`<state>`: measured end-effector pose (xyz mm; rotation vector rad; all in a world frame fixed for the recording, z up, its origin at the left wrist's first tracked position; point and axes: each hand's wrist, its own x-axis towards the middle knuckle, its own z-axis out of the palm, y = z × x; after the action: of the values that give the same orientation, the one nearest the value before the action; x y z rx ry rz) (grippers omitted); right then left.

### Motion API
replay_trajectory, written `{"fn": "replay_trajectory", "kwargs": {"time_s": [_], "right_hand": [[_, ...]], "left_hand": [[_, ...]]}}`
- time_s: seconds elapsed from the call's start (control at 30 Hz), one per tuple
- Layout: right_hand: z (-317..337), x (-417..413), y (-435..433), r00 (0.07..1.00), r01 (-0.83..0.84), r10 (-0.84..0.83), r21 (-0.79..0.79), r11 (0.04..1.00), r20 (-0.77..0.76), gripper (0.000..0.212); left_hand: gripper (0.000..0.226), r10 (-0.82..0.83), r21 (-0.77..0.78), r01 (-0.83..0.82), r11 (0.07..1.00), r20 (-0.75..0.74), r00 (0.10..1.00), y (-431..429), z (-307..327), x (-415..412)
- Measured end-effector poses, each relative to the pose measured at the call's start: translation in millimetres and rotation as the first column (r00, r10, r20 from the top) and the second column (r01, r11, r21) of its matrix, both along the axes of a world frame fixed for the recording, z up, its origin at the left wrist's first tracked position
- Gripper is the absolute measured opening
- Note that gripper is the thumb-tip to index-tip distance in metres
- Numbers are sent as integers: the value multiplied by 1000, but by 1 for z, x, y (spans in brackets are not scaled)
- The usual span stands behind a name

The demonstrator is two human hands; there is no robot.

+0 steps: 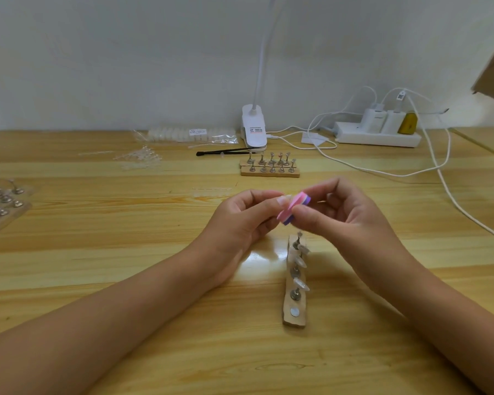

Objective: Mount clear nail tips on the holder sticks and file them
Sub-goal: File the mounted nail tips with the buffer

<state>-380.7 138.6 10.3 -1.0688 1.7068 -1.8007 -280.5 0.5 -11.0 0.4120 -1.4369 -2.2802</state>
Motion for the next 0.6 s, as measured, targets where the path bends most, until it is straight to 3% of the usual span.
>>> {"fn": "replay_trajectory", "kwargs": {"time_s": [0.13,0.27,0.37,0.5,0.6], "right_hand": [[1,-1,-1,999,54,-54,-57,997,-1,34],[2,1,0,1000,-20,21,-14,1000,12,30],[4,-1,0,999,43,-44,-43,998,-13,30],[2,-1,1,999,-30,31,47,998,-26,31],[4,-3,1,998,55,-56,-32,998,-23,31]], "left_hand": [[40,6,0,-6,1000,3,1000,0,0,0],[44,-4,-18,4,1000,-6,1000,0,0,1],[41,10,-38,-10,999,15,1000,0,-1,1],[41,12,-50,-11,999,26,1000,0,-2,0],[37,14,-63,-12,998,32,999,0,-2,0]]}}
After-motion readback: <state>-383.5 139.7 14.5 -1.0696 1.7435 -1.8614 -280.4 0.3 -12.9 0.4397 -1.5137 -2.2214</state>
